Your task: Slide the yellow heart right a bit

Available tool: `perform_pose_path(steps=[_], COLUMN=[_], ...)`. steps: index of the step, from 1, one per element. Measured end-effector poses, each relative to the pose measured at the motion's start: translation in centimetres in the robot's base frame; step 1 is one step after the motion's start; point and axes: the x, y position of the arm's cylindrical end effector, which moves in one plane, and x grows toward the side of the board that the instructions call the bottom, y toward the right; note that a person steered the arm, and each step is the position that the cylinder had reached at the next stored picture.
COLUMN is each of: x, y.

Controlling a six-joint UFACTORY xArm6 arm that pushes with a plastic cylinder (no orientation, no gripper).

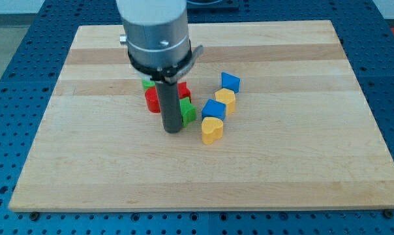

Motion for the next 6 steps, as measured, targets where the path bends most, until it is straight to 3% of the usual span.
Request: perform_pose_path(steps=[1, 3, 5, 6], x=[0.2, 6.0, 1.7, 2.2], y=[-0.1, 0.6, 0.6, 1.8])
